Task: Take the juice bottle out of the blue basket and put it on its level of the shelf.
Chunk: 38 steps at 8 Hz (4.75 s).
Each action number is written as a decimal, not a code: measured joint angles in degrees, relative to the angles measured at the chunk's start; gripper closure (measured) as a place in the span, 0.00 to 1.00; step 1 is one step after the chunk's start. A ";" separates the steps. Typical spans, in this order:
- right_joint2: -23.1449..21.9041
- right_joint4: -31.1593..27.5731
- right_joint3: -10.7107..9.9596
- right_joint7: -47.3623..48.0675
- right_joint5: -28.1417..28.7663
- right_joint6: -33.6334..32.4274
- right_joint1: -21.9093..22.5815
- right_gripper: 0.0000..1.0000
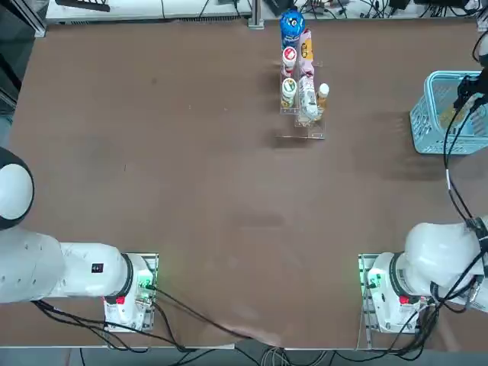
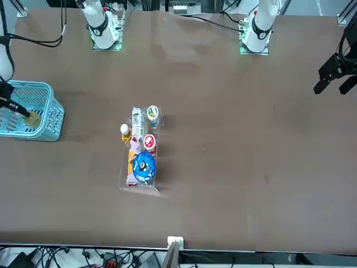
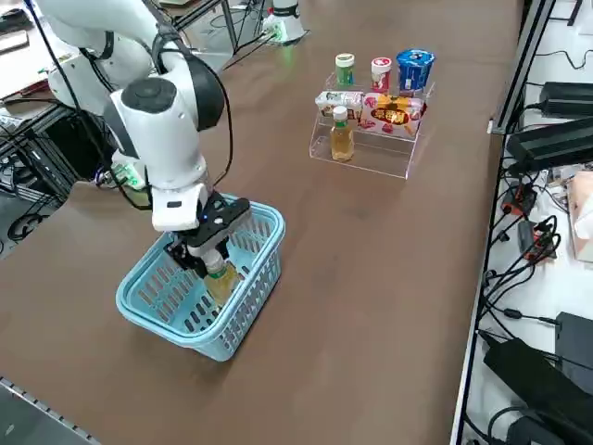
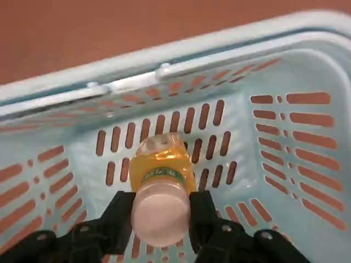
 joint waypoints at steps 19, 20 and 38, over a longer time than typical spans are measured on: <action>5.93 33.25 5.29 -29.83 -0.07 -29.20 31.93 0.45; 7.73 33.25 5.29 -30.80 -0.08 -26.88 33.41 0.45; 22.08 33.33 6.23 -35.28 -0.09 -10.08 45.19 0.45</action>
